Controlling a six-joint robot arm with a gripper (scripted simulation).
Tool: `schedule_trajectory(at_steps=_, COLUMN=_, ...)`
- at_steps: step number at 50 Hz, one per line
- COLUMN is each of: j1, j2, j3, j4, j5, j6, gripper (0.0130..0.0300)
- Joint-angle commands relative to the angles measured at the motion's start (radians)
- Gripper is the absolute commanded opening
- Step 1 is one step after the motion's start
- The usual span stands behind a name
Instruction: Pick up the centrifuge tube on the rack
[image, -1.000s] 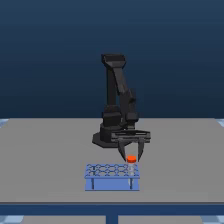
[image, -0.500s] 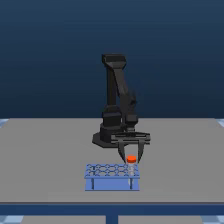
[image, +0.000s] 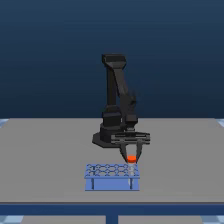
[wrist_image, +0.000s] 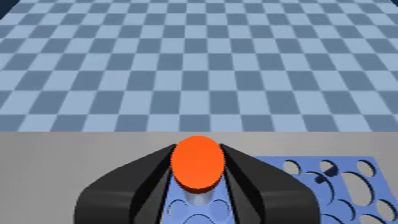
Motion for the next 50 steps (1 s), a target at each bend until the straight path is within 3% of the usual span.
schedule_trajectory(at_steps=1, j1=0.000, j2=0.000, j3=0.000, j4=0.001, j5=0.000, j6=-0.001, gripper=0.0130)
schedule_trajectory(at_steps=28, j1=0.000, j2=-0.031, j3=-0.016, j4=0.113, j5=0.029, j6=-0.119, gripper=0.0130)
schedule_trajectory(at_steps=50, j1=0.000, j2=-0.083, j3=-0.049, j4=0.377, j5=0.068, j6=-0.393, gripper=0.0130)
